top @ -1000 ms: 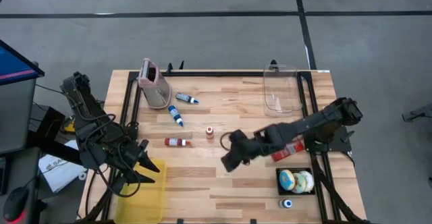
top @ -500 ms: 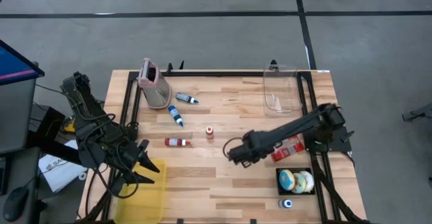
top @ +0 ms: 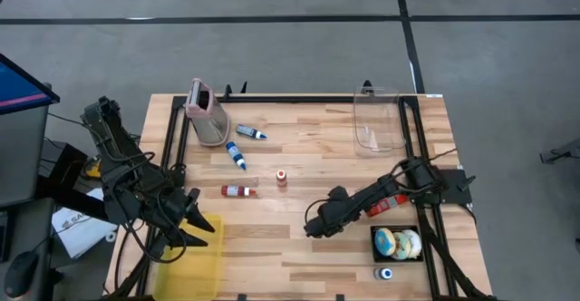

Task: Pick & Place Food Item
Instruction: Put the red popcorn bag into the yellow bin

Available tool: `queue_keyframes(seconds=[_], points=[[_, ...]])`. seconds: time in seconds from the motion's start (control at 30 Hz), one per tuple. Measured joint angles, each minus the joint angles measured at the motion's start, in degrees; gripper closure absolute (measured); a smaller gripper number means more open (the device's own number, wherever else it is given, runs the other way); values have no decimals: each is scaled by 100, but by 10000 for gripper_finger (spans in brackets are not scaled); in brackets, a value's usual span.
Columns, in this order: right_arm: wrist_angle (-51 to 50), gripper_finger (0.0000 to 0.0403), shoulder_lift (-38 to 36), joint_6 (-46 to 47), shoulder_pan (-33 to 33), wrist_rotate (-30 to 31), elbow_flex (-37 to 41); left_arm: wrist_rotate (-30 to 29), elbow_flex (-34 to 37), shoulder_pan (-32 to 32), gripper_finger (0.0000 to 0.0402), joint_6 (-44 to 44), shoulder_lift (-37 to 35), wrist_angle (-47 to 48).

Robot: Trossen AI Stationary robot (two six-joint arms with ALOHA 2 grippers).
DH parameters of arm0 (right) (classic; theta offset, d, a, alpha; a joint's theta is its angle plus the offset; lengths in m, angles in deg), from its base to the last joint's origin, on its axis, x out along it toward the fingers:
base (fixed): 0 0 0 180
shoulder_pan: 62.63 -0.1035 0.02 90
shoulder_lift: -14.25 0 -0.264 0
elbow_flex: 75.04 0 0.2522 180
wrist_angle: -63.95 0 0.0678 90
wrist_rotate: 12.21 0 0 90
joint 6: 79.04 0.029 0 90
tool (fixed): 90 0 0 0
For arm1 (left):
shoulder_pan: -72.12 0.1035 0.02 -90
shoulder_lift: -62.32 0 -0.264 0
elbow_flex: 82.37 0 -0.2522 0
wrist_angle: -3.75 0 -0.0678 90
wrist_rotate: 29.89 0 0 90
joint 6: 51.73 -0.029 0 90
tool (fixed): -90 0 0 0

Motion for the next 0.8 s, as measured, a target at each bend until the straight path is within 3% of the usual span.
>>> queue_keyframes(seconds=[0.53,0.8], points=[[-408,191,287,205,13,572,54,7,0,184,225,51,-1,-407],[-337,225,265,292,10,288,464,26,0,184,225,154,-1,-407]])
